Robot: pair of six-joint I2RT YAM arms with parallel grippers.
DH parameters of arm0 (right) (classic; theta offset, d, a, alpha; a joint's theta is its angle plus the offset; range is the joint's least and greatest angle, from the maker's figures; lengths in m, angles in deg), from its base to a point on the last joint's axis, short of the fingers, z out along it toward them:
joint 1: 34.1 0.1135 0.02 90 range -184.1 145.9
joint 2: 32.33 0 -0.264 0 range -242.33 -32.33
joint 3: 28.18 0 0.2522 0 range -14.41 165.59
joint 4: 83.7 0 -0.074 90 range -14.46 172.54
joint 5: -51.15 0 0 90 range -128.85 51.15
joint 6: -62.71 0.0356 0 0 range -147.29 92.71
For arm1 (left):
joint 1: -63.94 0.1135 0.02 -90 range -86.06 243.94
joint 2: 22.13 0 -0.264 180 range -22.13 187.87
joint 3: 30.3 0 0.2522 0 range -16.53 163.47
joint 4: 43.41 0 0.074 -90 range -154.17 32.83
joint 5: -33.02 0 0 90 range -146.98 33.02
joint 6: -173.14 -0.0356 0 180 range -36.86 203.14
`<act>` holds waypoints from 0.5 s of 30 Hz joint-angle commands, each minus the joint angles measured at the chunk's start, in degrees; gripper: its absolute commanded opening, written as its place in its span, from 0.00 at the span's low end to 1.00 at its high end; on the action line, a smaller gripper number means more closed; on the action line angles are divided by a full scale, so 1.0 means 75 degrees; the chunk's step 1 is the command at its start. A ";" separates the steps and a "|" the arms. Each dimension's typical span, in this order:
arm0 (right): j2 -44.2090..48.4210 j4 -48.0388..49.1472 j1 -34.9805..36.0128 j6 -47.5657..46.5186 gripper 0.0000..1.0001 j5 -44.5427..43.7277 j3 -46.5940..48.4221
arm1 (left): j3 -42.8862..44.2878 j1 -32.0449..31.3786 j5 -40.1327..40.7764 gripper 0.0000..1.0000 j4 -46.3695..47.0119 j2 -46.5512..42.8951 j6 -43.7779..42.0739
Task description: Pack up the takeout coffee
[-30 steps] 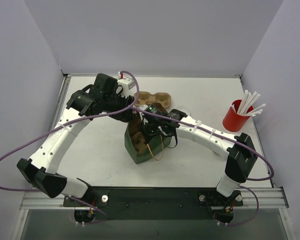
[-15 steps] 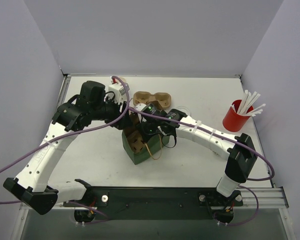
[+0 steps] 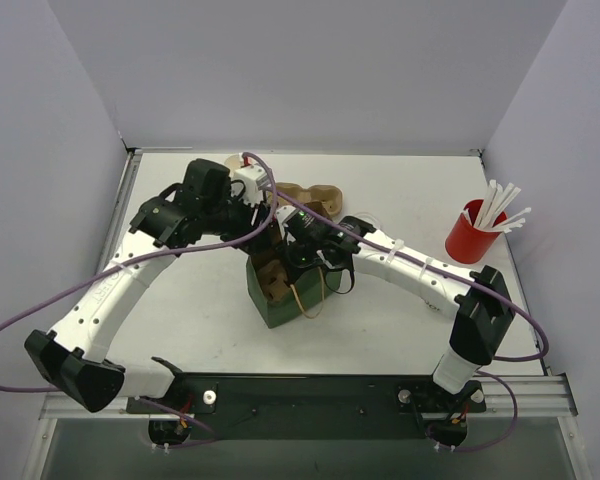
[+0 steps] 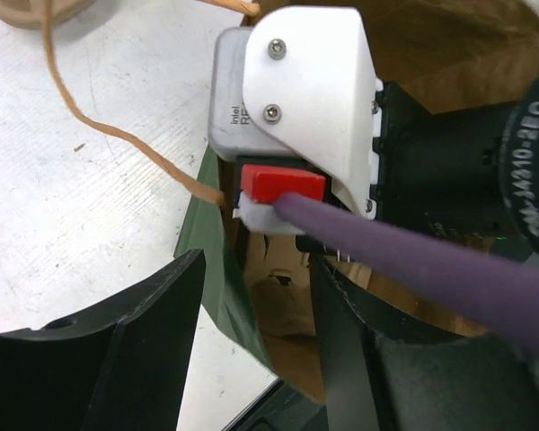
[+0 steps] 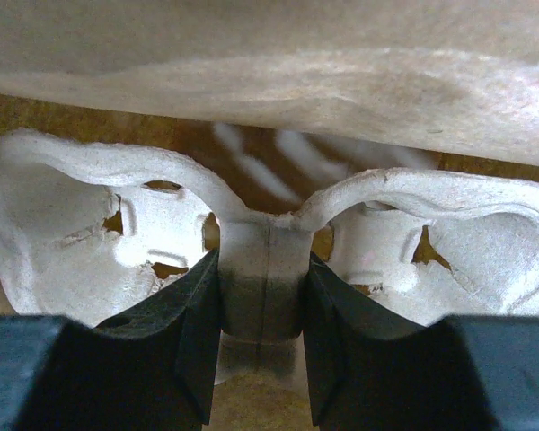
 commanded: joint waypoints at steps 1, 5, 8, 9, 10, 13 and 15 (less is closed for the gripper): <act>0.0042 0.0112 0.0074 -0.0109 0.26 0.0077 0.0314 | -0.0090 -0.0275 0.0521 0.57 0.0137 0.0260 -0.0172; 0.0043 0.0089 0.0062 -0.0085 0.26 0.0065 0.0349 | -0.0172 -0.0333 0.1199 0.23 0.0289 0.0097 0.0086; 0.0066 -0.0004 0.0085 -0.0109 0.26 0.0123 0.0361 | -0.0313 -0.0380 0.1714 0.00 0.0511 -0.0161 0.0460; 0.0066 -0.0028 0.0086 -0.0120 0.26 0.0123 0.0349 | -0.0406 -0.0392 0.1822 0.00 0.0570 -0.0232 0.0601; 0.0077 -0.0075 0.0097 -0.0109 0.26 0.0123 0.0326 | -0.0465 -0.0415 0.1869 0.00 0.0710 -0.0325 0.0765; 0.0113 -0.0169 0.0156 -0.0132 0.26 0.0088 0.0185 | -0.0641 -0.0614 0.2909 0.00 0.0887 -0.0700 0.1234; 0.0113 -0.0297 0.0237 -0.0132 0.26 0.0030 0.0103 | -0.0746 -0.0708 0.3531 0.00 0.0968 -0.0829 0.1584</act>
